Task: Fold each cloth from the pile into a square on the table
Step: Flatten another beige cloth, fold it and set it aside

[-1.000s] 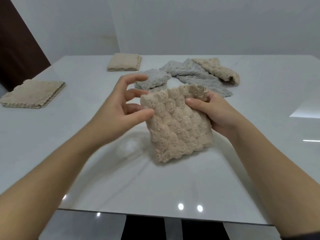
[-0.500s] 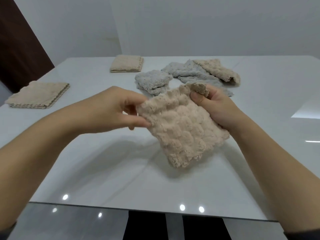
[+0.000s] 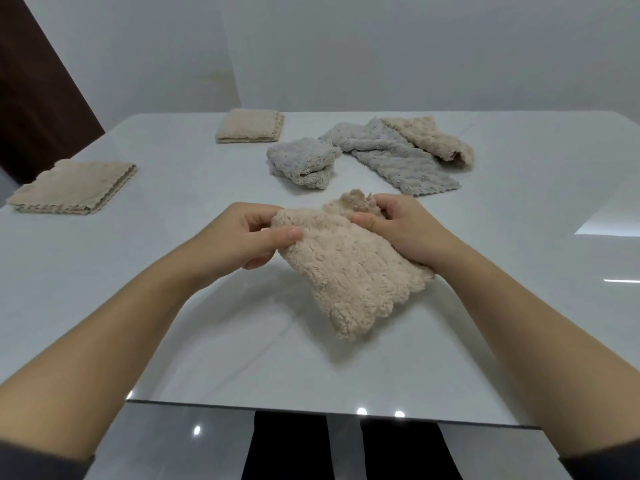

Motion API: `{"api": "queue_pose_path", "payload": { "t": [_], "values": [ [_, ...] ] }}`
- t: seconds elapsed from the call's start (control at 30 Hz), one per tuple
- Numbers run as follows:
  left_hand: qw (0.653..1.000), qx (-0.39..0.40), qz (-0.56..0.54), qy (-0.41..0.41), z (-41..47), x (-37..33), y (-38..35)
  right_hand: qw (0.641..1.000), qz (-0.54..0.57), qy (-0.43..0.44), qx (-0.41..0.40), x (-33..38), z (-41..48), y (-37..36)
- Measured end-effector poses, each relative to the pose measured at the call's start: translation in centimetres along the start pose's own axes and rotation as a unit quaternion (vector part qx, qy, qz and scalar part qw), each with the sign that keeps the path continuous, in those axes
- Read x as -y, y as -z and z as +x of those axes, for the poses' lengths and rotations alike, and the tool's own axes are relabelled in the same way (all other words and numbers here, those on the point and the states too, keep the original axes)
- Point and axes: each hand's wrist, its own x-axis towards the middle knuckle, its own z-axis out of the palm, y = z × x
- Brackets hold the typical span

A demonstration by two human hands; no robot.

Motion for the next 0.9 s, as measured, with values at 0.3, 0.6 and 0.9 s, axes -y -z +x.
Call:
{"api": "queue_pose_path", "payload": {
  "t": [0.3, 0.6, 0.9],
  "values": [
    [0.942, -0.138, 0.292, 0.091, 2.4, 1.3, -2.0, 0.972, -0.216, -0.062, -0.068, -0.5, -0.1, -1.2],
    [0.875, -0.025, 0.478, 0.075, 2.1, 3.7, -6.9, 0.900, -0.411, 0.010, 0.147, 0.0, -2.9, -3.5],
    [0.863, -0.002, 0.503, 0.050, 2.1, 5.1, -6.8, 0.882, -0.449, -0.006, 0.142, -1.0, -3.6, -4.0]
  ]
}}
